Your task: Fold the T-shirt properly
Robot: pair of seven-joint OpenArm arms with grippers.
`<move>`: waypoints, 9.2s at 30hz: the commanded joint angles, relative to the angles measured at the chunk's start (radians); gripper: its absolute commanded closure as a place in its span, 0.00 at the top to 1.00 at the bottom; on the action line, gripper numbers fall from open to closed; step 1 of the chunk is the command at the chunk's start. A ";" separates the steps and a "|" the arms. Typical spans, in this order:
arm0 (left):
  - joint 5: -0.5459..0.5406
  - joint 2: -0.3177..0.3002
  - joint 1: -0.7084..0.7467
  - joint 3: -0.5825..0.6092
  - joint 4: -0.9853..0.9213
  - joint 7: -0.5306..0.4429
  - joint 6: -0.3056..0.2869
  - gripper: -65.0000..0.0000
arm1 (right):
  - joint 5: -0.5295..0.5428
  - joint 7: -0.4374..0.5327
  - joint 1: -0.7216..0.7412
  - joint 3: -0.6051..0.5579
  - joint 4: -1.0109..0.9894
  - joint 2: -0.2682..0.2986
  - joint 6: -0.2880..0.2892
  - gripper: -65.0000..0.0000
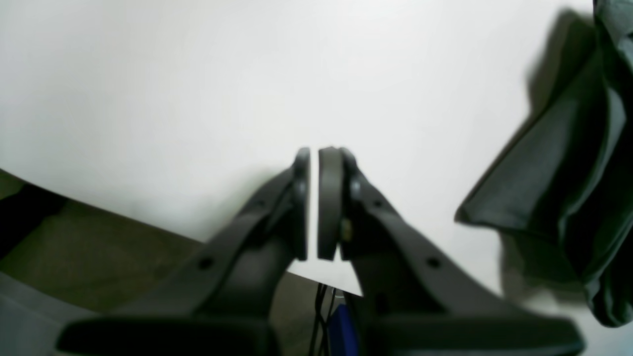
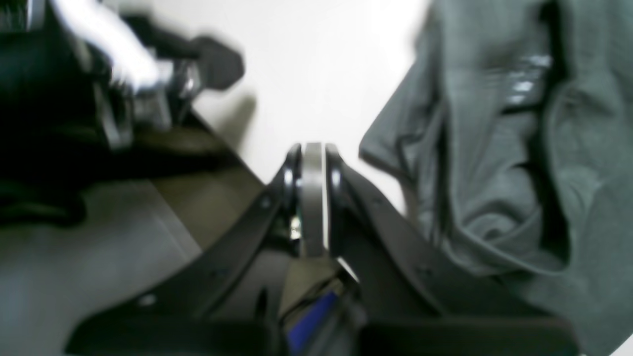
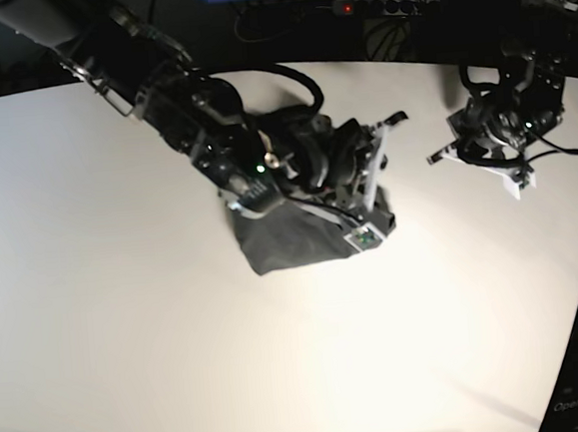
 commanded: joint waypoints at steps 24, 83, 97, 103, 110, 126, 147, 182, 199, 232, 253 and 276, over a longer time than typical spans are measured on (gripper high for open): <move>0.005 0.011 -0.001 -0.002 0.011 -0.010 -0.002 0.05 | -0.007 0.010 0.123 0.009 0.011 0.238 0.131 0.00; 0.005 0.013 -0.033 0.000 0.008 -0.010 -0.002 0.05 | -0.009 0.123 0.061 -0.138 -0.023 0.121 0.275 0.00; -0.005 0.041 -0.027 0.004 0.017 -0.008 -0.002 0.05 | -0.009 0.051 0.159 -0.146 -0.006 0.313 0.418 0.00; -0.005 0.053 -0.008 0.004 0.017 -0.008 -0.002 0.05 | -0.009 0.056 0.204 -0.146 -0.003 0.332 0.436 0.00; -0.006 0.110 0.024 0.007 0.063 0.000 -0.002 0.05 | -0.009 0.088 0.238 -0.146 -0.006 0.324 0.439 0.00; 0.005 0.145 0.067 0.075 0.053 -0.008 -0.002 0.05 | -0.010 0.212 0.426 -0.307 -0.081 0.279 0.596 0.00; 0.005 0.174 0.087 0.076 0.053 -0.008 -0.002 0.05 | -0.282 0.452 0.506 -0.359 -0.435 0.247 0.889 0.00; 0.005 0.182 0.059 0.079 0.051 -0.008 -0.002 0.05 | -0.280 0.852 0.368 -0.300 -0.919 0.299 0.986 0.00; 0.006 0.234 -0.064 0.119 -0.053 0.032 -0.002 0.05 | -0.280 0.847 0.336 -0.298 -0.919 0.312 0.984 0.00; 0.006 0.220 -0.211 0.204 -0.303 0.006 -0.002 0.05 | -0.277 0.854 0.293 -0.297 -0.919 0.375 0.981 0.00; -0.003 0.234 -0.521 0.466 -0.662 -0.241 -0.002 0.05 | -0.280 0.964 0.053 -0.157 -0.917 0.546 0.983 0.00; 0.005 0.133 -0.400 0.156 -0.150 0.185 -0.002 0.05 | -0.280 1.035 -0.121 -0.045 -0.913 0.543 0.983 0.00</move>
